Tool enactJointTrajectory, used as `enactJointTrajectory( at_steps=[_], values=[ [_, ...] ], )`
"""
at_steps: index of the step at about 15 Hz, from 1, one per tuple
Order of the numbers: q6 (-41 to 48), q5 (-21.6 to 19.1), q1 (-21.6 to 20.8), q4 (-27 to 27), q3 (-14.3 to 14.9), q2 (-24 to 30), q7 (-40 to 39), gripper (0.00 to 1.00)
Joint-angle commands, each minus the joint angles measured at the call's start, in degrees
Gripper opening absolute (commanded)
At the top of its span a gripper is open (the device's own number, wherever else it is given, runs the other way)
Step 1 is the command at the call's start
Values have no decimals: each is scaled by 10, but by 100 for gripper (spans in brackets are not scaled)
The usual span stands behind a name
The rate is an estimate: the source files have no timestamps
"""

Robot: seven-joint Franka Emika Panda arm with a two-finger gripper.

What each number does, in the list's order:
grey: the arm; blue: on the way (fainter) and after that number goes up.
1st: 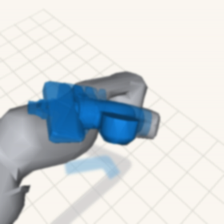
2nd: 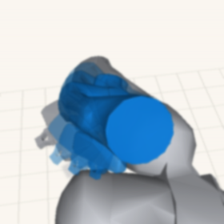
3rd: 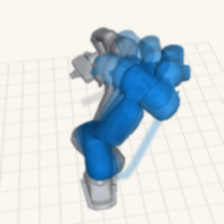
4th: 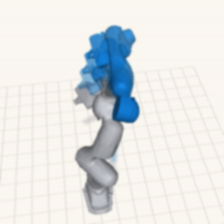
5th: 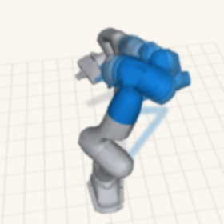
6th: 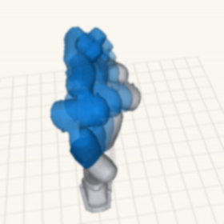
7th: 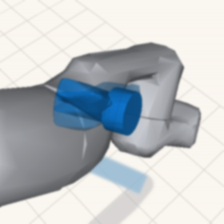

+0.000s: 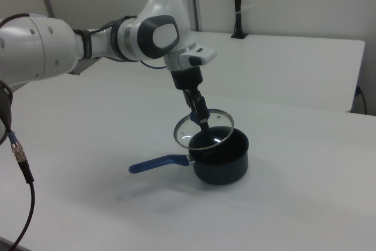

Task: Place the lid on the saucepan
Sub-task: 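Lift the glass lid and carry it over the black saucepan, then lower the lid onto the saucepan rim and adjust its seating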

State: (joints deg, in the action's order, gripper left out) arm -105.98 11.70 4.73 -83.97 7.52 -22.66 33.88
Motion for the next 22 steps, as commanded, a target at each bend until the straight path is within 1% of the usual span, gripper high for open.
enactJointTrajectory(
  at_steps=[1, 7, 11, 22],
  values=[
    [-15, 10, 4, 11, 4, -11, -12, 60],
    [-23, 18, 13, 10, 4, -13, -11, 60],
    [-39, 18, 13, 10, 5, -26, -9, 60],
    [-60, 18, 9, 11, 18, -50, -6, 58]
  ],
)
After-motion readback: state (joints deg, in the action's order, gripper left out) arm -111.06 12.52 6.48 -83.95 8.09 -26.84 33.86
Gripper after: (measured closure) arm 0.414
